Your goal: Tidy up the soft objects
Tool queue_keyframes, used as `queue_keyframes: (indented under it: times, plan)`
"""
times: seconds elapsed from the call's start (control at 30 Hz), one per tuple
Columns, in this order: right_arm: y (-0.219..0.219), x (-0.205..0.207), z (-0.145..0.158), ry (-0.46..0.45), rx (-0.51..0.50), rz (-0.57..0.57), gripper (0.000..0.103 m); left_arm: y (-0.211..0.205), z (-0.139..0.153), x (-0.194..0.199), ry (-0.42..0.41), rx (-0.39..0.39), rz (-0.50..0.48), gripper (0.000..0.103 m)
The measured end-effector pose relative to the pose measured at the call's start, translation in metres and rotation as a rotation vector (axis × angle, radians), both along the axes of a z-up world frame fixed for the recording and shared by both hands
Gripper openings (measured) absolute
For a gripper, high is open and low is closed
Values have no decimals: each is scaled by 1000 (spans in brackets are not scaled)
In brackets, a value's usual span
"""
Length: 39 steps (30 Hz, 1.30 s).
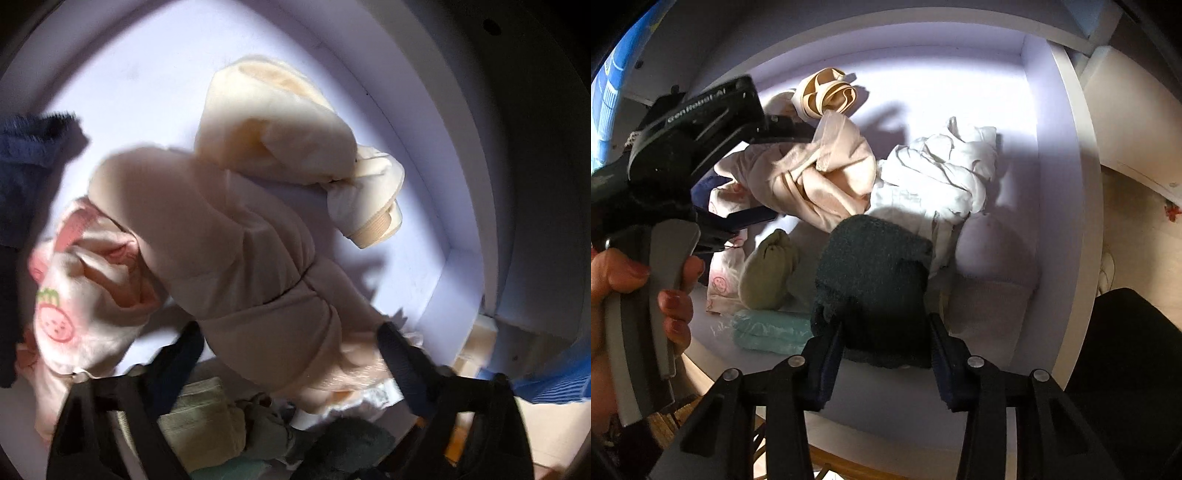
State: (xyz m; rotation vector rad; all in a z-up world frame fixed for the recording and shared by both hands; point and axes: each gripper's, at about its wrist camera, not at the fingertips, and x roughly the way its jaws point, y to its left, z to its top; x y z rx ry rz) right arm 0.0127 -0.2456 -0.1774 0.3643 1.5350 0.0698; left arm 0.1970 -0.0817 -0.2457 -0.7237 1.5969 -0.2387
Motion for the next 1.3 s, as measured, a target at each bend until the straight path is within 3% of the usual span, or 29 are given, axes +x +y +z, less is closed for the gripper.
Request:
queue_keyframes:
  times: [0.07, 0.27, 0.6, 0.73, 1.03, 1.3]
  plan:
    - [-4, 4, 1, -5, 10, -14, 44, 2, -1, -1, 8, -1, -10, 72]
    - [-30, 4, 21, -31, 42, -80, 44, 7, 8, -6, -24, 12, -86, 61]
    - [-37, 9, 26, -66, 55, -139, 44, 8, 50, -37, -168, 49, -265, 57]
    - [-35, 10, 28, -80, 47, -141, 43, 34, 73, -52, -216, 63, -312, 57]
    - [-41, 10, 34, -94, 61, -161, 42, 53, 113, -77, -281, -12, -345, 57]
    - [-38, 12, 35, -103, 63, -151, 41, 80, 190, -98, -435, -125, -425, 57]
